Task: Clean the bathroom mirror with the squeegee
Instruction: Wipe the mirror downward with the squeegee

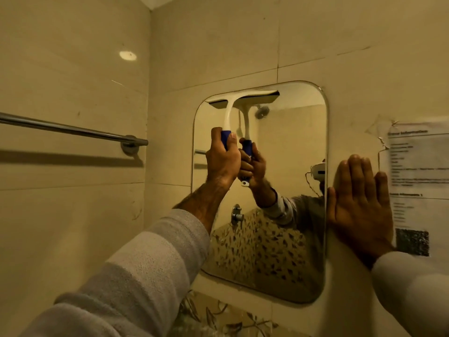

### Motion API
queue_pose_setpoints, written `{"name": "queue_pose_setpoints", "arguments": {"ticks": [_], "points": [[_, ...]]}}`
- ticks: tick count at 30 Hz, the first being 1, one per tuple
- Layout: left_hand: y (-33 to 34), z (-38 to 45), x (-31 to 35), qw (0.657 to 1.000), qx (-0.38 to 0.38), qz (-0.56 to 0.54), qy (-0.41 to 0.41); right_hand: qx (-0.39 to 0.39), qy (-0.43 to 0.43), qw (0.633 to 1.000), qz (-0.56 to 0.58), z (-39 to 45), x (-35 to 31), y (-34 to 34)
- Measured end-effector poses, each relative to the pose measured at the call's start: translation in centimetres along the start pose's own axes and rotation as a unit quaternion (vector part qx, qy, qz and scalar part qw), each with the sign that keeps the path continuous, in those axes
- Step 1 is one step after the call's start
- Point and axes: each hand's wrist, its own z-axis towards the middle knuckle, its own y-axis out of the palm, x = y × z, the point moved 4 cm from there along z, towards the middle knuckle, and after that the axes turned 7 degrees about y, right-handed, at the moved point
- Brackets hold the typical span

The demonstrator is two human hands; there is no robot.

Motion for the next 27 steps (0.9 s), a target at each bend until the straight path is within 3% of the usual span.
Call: {"name": "queue_pose_setpoints", "arguments": {"ticks": [10,27], "points": [[-0.7,-5.6,-2.9,0.999,-0.023,0.003,-0.040,0.001,-0.003,1.000,0.004,-0.1,0.0,0.1],[-5.8,-22.3,-7.5,0.989,-0.089,0.036,-0.114,-0.021,-0.003,1.000,0.015,-0.1,-0.2,-0.1]]}}
